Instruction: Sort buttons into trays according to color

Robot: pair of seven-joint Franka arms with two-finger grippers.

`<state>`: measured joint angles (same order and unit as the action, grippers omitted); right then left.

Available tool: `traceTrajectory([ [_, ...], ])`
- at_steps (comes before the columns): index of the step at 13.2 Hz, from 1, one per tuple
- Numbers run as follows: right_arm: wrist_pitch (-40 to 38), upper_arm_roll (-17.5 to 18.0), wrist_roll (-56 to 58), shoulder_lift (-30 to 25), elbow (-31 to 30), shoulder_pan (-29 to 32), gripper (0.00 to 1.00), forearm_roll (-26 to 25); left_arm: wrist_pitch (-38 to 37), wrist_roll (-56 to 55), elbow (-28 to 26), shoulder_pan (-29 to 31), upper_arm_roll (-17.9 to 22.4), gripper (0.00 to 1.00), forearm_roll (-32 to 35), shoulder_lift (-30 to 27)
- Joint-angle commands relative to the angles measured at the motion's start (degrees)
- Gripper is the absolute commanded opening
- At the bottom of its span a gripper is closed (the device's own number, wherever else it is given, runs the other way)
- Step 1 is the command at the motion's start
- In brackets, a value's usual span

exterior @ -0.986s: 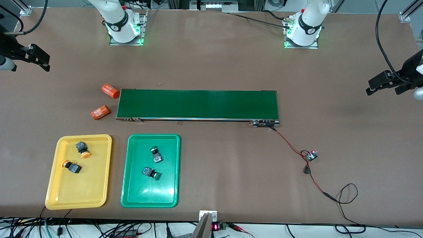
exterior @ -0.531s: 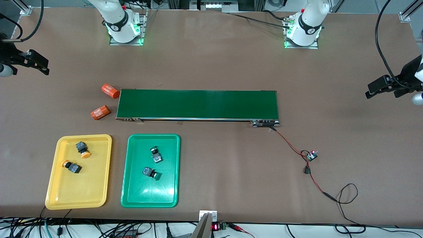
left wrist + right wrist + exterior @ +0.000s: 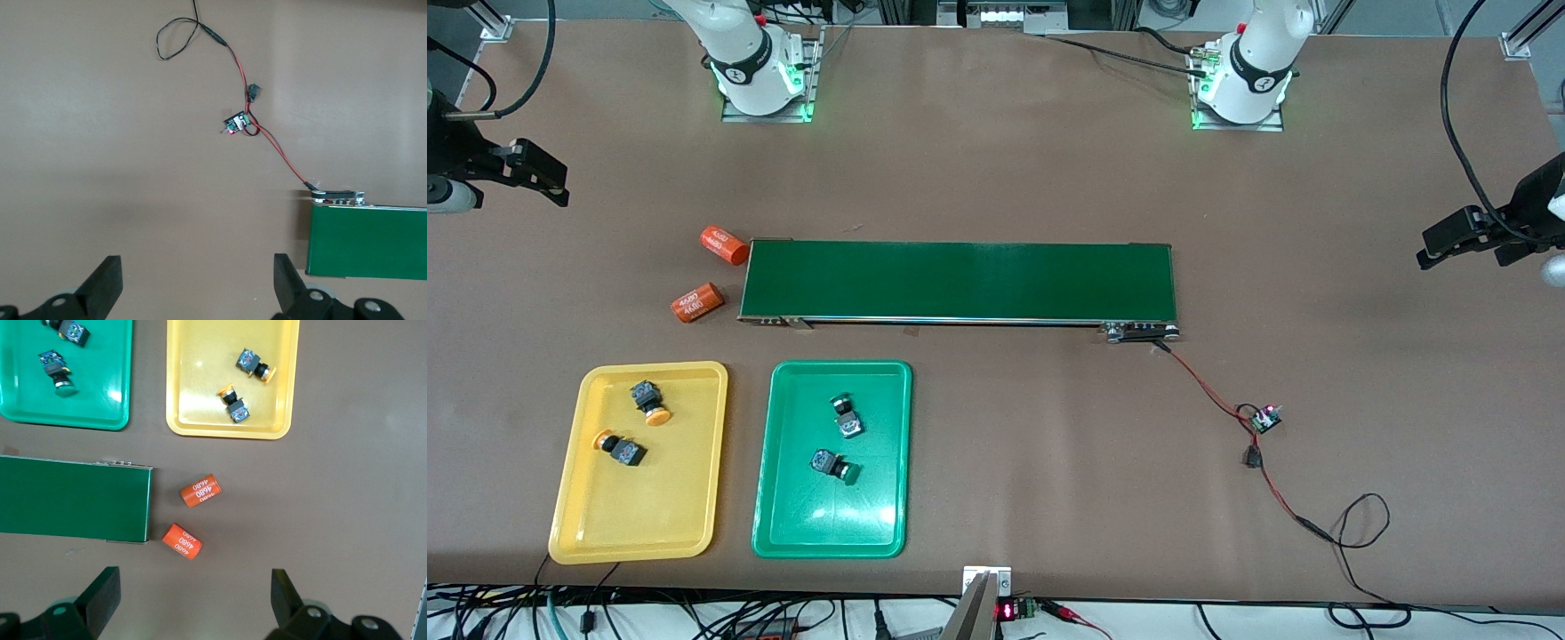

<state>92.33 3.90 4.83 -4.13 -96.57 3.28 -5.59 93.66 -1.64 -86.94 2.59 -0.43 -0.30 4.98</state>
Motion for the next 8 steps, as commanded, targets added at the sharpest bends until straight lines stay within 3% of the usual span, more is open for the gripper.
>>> traceTrajectory([
  [1,-1.4,-2.7,0.5,0.2,1.3,-3.2,1.0,0.8,-0.8,0.0,1.3,-0.3,-0.4,1.0,1.2,0.1],
  [8,-0.8,-3.3,-0.2,1.5,1.0,-4.7,1.0,0.8,-4.2,0.1,1.3,-0.2,-1.3,1.0,1.0,-1.6],
])
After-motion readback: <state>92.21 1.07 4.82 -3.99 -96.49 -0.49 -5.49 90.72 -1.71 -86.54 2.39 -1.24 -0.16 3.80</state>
